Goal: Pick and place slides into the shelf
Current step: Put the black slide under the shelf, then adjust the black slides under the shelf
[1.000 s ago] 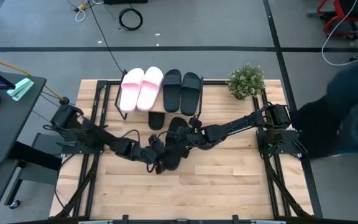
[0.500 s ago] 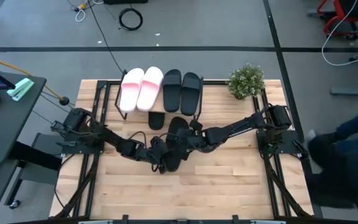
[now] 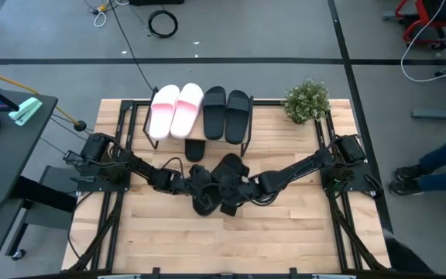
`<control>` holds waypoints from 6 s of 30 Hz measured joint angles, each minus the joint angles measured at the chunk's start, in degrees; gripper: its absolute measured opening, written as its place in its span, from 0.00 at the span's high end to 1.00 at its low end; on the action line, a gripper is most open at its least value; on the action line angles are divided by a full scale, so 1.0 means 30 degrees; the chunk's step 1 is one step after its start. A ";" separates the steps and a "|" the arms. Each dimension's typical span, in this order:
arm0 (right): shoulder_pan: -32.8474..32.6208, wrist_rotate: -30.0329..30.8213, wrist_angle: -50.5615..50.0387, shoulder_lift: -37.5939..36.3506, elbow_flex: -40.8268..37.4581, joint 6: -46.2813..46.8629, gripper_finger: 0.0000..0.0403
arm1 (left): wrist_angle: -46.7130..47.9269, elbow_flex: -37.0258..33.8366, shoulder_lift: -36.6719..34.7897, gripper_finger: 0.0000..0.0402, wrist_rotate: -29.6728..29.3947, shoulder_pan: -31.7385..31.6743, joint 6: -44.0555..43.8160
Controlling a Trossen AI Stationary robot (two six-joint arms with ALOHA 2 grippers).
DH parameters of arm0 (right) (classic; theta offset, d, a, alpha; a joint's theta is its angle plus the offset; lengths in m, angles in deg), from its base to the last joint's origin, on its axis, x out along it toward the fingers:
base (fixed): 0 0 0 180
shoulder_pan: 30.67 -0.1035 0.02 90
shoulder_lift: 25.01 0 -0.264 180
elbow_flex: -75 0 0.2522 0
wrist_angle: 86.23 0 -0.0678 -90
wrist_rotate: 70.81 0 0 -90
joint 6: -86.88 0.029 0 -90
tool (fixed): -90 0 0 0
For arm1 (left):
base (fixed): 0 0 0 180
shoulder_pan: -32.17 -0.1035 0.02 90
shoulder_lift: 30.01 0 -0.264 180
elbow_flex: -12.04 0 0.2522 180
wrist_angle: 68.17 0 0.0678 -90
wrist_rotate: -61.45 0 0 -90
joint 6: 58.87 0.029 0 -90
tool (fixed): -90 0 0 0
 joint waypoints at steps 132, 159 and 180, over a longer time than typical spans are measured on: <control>-0.2545 0.4993 -0.9627 -0.0029 0.3854 0.2675 0.99 | -0.1725 0.0008 -0.0703 0.98 0.7021 -0.4951 0.2869; -0.2785 0.6298 -1.4734 -0.0012 0.3832 0.8194 0.99 | 1.5468 0.0007 -0.4482 0.99 -0.7816 -0.4356 -0.3540; -0.2785 0.6283 -1.4715 -0.0007 0.3830 0.8177 0.98 | 1.2212 0.0099 -0.2671 0.99 -0.7414 -0.7906 -0.3019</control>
